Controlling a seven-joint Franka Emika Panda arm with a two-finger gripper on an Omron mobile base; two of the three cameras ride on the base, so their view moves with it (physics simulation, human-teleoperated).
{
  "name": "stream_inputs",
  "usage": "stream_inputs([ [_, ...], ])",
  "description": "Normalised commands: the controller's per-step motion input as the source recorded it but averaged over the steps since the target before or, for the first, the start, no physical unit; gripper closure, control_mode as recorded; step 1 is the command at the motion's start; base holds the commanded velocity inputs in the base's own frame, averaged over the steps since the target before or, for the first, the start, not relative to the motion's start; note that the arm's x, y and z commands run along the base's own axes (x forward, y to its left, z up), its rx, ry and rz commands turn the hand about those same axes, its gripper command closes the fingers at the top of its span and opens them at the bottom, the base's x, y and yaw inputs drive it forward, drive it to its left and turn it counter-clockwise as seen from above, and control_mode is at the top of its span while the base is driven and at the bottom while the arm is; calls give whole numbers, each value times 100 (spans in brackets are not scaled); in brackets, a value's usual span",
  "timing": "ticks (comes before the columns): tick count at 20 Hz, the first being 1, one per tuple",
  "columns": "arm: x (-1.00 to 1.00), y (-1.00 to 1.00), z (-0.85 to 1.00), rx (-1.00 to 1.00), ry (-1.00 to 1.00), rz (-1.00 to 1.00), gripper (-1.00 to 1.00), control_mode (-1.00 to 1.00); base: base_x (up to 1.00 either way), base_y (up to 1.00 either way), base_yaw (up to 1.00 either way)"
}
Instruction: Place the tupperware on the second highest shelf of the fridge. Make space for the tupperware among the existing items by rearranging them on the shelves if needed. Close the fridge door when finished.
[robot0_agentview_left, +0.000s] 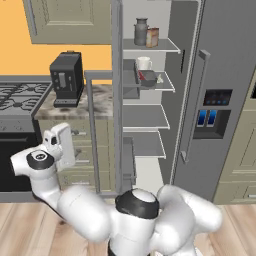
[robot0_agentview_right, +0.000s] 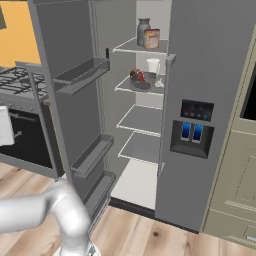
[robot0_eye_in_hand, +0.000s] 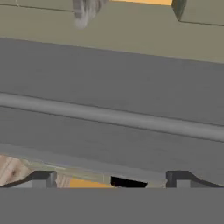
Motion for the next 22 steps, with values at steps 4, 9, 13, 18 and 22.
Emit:
stream_inputs([
  [4,70,1,-42,-9,19,-7,-100,-100,0,0,0],
  [9,78,16,-23,-10,19,-9,-100,-100,0,0,0],
  [13,64,8,-16,-10,19,-11,-100,-100,0,0,0],
  [18,36,-33,-19,-6,17,-18,-100,-100,0,0,0],
  [22,-2,-95,-11,0,9,-24,-100,-100,0,0,0],
])
